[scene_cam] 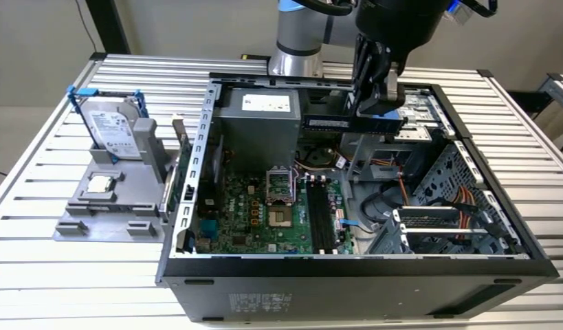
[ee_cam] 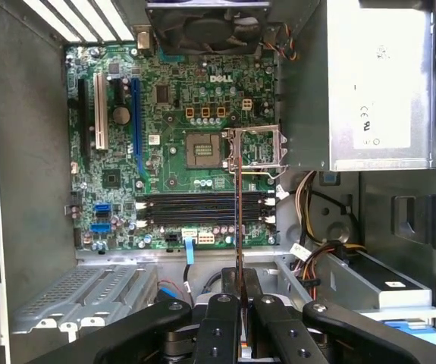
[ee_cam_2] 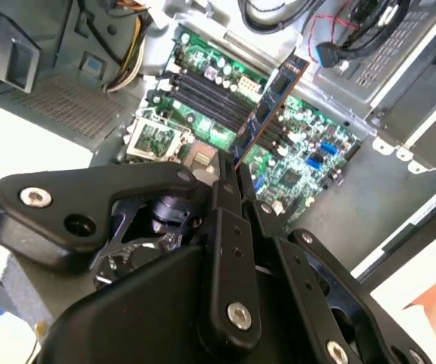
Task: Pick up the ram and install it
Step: 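Insert the ram into the slot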
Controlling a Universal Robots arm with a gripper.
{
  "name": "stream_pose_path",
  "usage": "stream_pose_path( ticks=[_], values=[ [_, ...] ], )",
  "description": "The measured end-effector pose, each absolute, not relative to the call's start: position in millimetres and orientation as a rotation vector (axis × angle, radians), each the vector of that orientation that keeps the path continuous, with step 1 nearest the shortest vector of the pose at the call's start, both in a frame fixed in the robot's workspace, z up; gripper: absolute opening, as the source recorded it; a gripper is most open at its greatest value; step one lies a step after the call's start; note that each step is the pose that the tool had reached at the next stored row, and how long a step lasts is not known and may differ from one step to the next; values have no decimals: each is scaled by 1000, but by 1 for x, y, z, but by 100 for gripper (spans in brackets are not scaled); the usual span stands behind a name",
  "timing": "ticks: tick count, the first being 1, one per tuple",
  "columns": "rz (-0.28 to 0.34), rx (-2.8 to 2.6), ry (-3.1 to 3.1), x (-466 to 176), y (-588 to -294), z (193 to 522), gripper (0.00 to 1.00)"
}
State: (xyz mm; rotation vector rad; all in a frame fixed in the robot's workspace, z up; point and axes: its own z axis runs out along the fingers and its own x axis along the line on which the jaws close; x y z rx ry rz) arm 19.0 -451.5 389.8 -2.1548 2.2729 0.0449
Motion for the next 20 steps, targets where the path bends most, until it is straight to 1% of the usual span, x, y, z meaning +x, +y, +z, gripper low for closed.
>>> stream_pose_path(
  ticks=[20],
  values=[
    [45, -2155, 2273, 19, -451, 390, 0]
  ],
)
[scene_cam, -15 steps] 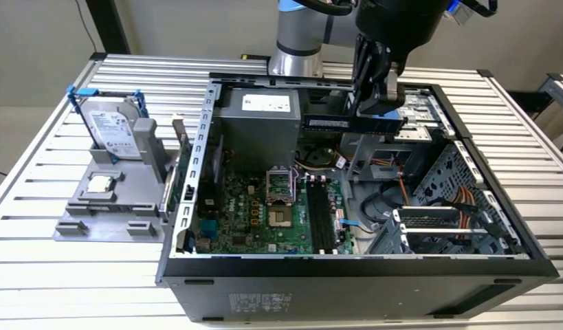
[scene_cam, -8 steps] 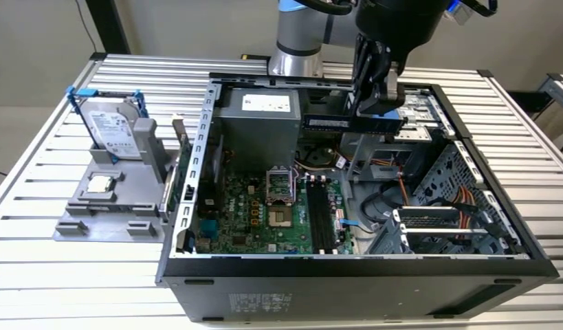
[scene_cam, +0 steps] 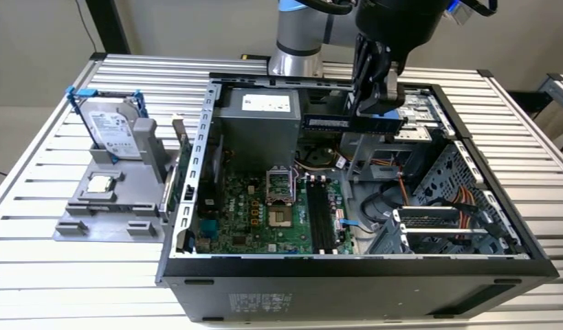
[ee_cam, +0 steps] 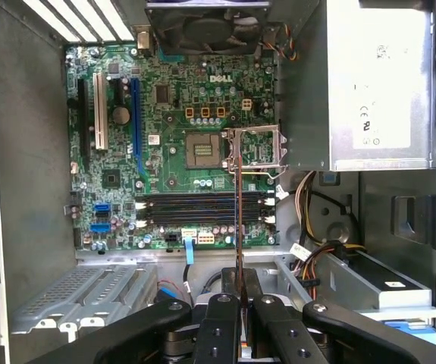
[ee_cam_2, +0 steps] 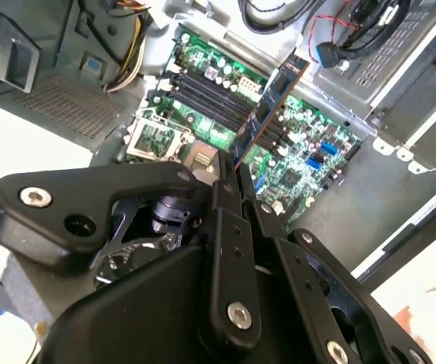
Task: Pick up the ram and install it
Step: 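Insert the ram into the slot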
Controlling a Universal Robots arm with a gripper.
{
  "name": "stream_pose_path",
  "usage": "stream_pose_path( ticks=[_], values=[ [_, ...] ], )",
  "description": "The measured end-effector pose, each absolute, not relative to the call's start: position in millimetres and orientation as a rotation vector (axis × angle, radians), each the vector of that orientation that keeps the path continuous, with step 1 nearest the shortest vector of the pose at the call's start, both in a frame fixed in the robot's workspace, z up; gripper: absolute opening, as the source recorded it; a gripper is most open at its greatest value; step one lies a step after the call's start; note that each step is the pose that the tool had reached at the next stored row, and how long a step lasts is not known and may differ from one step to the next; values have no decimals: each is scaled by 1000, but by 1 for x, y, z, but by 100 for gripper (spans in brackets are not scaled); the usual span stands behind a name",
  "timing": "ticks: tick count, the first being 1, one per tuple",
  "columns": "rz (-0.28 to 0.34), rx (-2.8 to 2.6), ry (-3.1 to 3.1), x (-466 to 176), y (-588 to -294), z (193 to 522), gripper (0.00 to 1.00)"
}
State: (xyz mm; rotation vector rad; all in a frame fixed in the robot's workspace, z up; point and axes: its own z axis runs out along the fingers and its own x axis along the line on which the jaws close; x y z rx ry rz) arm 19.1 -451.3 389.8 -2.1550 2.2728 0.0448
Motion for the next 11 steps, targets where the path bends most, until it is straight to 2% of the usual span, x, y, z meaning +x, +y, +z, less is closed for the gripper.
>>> stream_pose_path(
  ticks=[11],
  values=[
    [44, -2067, 2352, 19, -451, 390, 0]
  ],
)
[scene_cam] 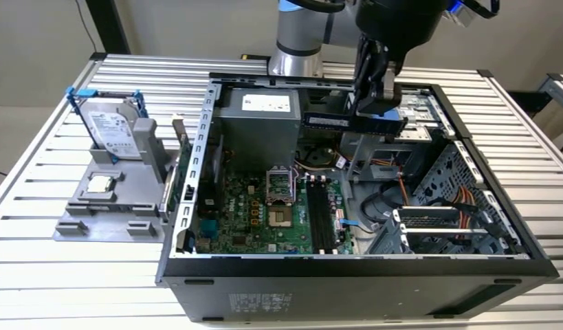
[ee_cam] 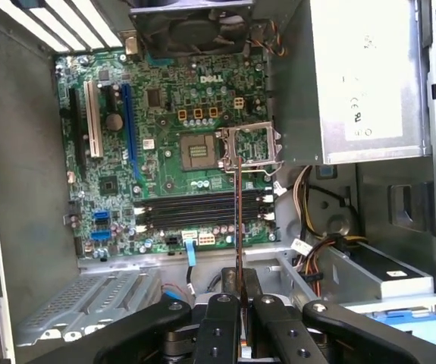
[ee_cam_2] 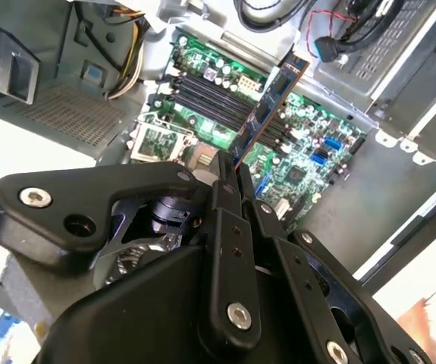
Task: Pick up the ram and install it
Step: 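Insert the ram into the slot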
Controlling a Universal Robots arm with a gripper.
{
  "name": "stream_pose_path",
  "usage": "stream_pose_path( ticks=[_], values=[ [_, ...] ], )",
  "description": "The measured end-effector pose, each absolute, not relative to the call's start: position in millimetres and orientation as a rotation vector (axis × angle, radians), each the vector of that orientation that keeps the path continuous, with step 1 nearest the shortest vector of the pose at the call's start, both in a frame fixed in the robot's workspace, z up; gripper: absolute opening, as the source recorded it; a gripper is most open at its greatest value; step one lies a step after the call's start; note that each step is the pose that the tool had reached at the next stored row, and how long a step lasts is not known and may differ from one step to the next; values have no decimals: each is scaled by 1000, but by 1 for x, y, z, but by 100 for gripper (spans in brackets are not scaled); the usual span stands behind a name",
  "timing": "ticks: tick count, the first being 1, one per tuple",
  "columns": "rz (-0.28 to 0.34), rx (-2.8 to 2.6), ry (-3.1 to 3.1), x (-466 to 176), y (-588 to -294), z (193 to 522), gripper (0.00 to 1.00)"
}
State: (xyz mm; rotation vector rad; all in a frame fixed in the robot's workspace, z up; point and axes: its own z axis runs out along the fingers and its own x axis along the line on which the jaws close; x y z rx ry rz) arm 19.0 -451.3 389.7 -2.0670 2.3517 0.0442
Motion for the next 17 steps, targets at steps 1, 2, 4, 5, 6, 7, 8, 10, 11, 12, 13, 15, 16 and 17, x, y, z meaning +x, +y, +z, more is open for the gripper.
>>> stream_pose_path(
  ticks=[1, 2, 4, 5, 6, 7, 8, 10, 11, 12, 13, 15, 16, 17],
  values=[
    [44, -2054, 2363, 19, -451, 390, 0],
    [44, -2043, 2372, 19, -451, 390, 0],
    [44, -2020, 2392, 19, -451, 390, 0],
    [44, -2008, 2401, 19, -451, 390, 0],
    [44, -1989, 2417, 19, -451, 390, 0],
    [43, -1982, 2423, 19, -451, 390, 0],
    [44, -1975, 2428, 19, -451, 390, 0],
    [43, -1965, 2436, 19, -451, 390, 0],
    [43, -1960, 2440, 19, -451, 390, 0],
    [43, -1955, 2444, 19, -451, 390, 0],
    [43, -1950, 2448, 19, -451, 390, 0],
    [43, -1939, 2456, 19, -451, 390, 0],
    [43, -1933, 2461, 19, -451, 390, 0],
    [43, -1926, 2466, 19, -451, 390, 0]
  ],
)
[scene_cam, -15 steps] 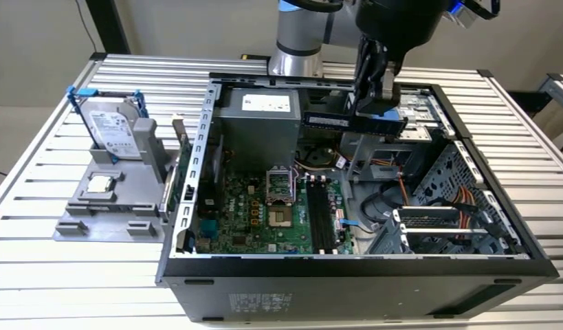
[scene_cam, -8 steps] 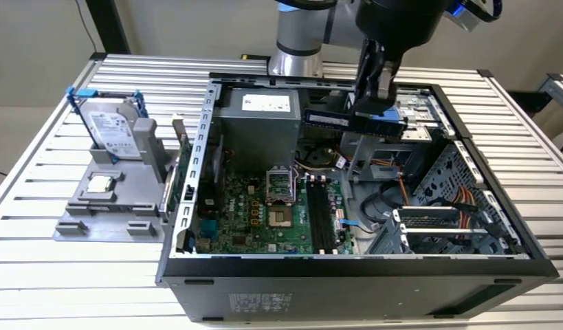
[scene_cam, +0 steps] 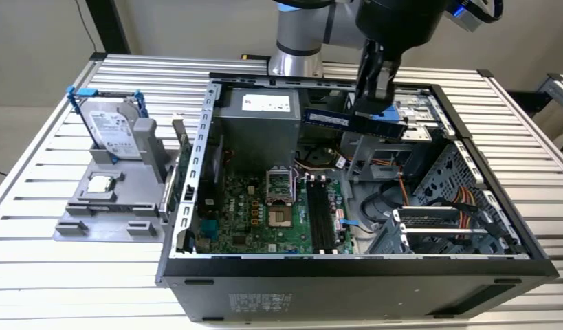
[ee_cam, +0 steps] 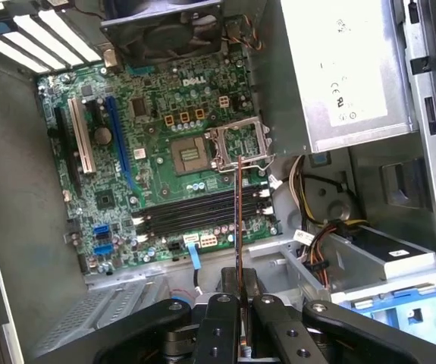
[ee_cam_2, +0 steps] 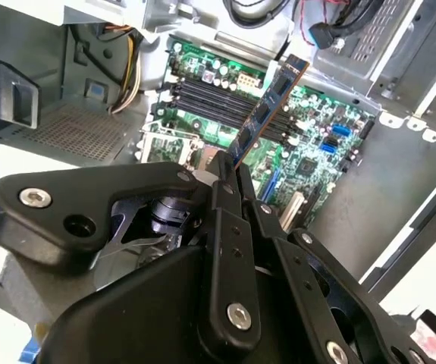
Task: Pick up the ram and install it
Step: 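Insert the ram into the slot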
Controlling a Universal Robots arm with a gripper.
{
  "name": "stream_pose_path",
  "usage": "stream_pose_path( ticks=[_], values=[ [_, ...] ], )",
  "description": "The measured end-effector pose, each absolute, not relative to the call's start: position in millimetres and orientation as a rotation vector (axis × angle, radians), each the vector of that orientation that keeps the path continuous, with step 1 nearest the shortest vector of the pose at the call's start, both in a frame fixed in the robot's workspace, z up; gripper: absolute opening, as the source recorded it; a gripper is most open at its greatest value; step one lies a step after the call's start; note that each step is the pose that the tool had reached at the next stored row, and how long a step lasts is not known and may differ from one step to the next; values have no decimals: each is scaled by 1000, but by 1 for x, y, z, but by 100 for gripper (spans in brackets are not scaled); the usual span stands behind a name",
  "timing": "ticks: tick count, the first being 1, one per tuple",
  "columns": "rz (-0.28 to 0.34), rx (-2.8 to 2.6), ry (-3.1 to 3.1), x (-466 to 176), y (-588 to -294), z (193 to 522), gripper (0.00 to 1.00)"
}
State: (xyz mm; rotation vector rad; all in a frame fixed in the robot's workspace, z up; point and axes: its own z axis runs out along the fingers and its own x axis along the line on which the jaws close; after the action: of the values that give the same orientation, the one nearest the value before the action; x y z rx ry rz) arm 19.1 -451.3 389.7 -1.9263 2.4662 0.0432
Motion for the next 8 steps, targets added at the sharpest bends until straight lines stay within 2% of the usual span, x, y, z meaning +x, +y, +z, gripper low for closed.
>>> stream_pose_path(
  ticks=[8],
  values=[
    [42, -1861, 2515, 19, -451, 390, 0]
  ],
)
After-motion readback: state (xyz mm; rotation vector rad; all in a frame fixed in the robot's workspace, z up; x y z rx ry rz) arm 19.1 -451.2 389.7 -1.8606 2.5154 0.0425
